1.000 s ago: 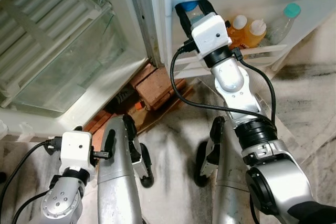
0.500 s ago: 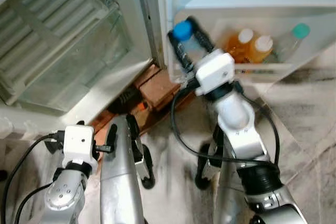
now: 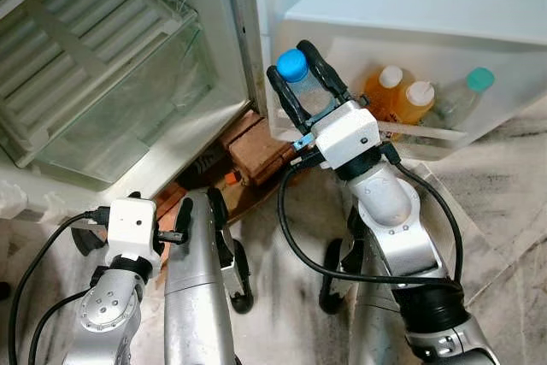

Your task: Restocking fridge

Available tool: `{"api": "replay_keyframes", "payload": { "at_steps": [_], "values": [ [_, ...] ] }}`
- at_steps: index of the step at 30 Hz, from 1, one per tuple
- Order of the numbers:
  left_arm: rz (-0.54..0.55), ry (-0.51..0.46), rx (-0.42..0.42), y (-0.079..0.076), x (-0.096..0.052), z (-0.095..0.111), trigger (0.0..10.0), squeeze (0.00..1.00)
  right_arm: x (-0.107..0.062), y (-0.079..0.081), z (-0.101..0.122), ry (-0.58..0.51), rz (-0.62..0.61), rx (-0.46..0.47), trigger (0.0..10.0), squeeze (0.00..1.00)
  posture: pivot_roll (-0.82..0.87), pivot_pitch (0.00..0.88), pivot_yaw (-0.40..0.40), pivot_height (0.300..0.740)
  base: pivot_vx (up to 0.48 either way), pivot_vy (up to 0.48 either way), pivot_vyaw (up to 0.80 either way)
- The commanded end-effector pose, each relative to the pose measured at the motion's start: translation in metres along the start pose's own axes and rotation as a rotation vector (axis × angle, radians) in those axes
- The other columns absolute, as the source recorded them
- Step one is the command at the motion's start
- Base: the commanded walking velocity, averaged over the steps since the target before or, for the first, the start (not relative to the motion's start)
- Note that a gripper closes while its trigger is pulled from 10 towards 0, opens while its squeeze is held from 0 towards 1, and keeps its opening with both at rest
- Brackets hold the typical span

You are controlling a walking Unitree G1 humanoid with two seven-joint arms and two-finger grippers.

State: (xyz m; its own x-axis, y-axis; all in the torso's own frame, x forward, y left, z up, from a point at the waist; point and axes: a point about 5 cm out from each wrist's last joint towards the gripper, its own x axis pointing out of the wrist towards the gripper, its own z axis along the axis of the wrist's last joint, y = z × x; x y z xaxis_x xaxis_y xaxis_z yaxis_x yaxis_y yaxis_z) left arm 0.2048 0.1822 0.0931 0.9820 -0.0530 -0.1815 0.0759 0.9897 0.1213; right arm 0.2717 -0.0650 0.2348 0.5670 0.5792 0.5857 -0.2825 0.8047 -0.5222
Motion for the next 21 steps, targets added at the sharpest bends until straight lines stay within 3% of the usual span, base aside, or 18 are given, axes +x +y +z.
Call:
{"api": "replay_keyframes", "payload": {
  "at_steps": [1, 4, 11, 12, 13, 16, 18, 21],
  "values": [
    [0.007, 0.040, 0.008, 0.005, -0.006, -0.010, 10.0, 0.00, 0.008, 0.001, 0.019, -0.116, -0.002, -0.038, 10.0, 0.00, 0.24, 0.316, 0.109, 0.519, 0.000, 0.000, 0.00],
    [0.011, 0.032, 0.007, 0.004, -0.006, -0.008, 10.0, 0.00, 0.018, 0.002, 0.026, -0.200, 0.012, -0.107, 10.0, 0.00, 0.24, 0.316, 0.109, 0.519, 0.000, 0.000, 0.00],
    [0.016, 0.030, 0.008, 0.006, -0.008, -0.008, 10.0, 0.00, 0.030, 0.002, 0.034, -0.249, 0.011, -0.117, 10.0, 0.00, 0.25, 0.323, 0.108, 0.519, 0.000, 0.000, 0.00],
    [0.016, 0.032, 0.007, 0.005, -0.008, -0.009, 10.0, 0.00, 0.022, 0.011, 0.014, -0.189, 0.052, -0.117, 10.0, 0.00, 0.25, 0.329, 0.108, 0.519, 0.000, 0.000, 0.00],
    [0.016, 0.032, 0.007, 0.005, -0.008, -0.009, 10.0, 0.00, 0.022, 0.011, 0.014, -0.189, 0.052, -0.117, 10.0, 0.00, 0.25, 0.329, 0.108, 0.519, 0.000, 0.000, 0.00],
    [0.012, 0.032, 0.005, 0.003, -0.009, -0.008, 10.0, 0.00, 0.004, 0.024, -0.028, -0.041, 0.127, -0.134, 10.0, 0.00, 0.26, 0.338, 0.110, 0.519, 0.000, 0.000, 0.00],
    [0.011, 0.031, 0.005, 0.003, -0.009, -0.008, 10.0, 0.00, -0.001, 0.027, -0.040, 0.005, 0.143, -0.141, 10.0, 0.00, 0.26, 0.339, 0.110, 0.519, 0.000, 0.000, 0.00],
    [0.009, 0.032, 0.003, 0.002, -0.011, -0.008, 10.0, 0.00, -0.021, 0.030, -0.086, 0.192, 0.196, -0.249, 10.0, 0.00, 0.27, 0.346, 0.110, 0.519, 0.000, 0.000, 0.00]
  ]
}}
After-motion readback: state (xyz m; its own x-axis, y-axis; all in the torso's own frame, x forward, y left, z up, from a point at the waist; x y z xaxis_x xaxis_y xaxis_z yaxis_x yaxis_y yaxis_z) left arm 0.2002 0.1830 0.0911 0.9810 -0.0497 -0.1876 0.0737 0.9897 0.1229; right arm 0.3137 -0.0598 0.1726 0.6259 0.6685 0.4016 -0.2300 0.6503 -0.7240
